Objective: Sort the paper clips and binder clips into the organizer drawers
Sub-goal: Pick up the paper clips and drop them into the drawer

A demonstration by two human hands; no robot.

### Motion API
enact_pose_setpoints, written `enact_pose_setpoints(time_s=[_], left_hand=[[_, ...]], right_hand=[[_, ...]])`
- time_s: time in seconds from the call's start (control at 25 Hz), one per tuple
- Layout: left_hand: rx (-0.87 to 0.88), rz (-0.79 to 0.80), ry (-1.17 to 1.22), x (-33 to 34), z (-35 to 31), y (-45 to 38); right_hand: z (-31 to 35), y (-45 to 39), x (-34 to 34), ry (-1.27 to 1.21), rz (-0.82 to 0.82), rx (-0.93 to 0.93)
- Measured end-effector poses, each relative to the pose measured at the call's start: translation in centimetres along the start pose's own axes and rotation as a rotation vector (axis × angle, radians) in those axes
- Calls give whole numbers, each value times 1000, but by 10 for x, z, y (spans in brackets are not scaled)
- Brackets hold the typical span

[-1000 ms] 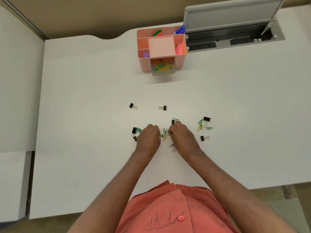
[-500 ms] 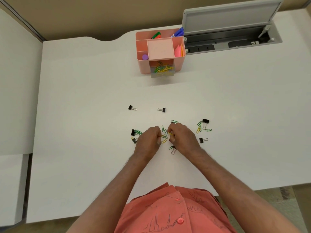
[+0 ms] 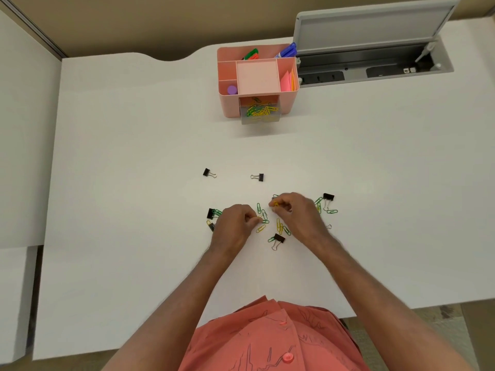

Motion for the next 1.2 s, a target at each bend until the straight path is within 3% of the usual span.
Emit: enact_pose_setpoints(time_s=[0.12, 0.32, 0.48, 0.56, 0.76, 0.96, 1.12, 1.2], left_hand=[[-108, -32, 126, -9, 5, -2], [-163, -99, 252, -36, -5, -4], [-121, -181, 320, -67, -29, -34], [-66, -239, 333, -82, -45, -56], [174, -400, 169, -101, -86, -135], [297, -406, -177, -90, -119, -186], [264, -368, -85, -74, -107, -165], [284, -272, -24, -60, -93, -132]], right_hand=[[39, -37, -33, -102, -134, -28], [113, -130, -59, 26, -332, -298], [131, -182, -38, 350, -267, -365], [131, -187, -33, 368, -237, -377], [105, -149, -49, 41, -371, -303], [51, -87, -49, -3, -315, -175], [6, -42, -49, 2, -240, -37], [-16, -20, -40, 59, -132, 13]])
Point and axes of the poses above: each hand's wrist, its own y-axis away from the middle knuckle, its own x-axis out of the palm, z = x × y, the point moved 6 cm from there along -y, towards the middle knuckle, and after that the axes turned 14 degrees about -z, right-handed, at the moved point
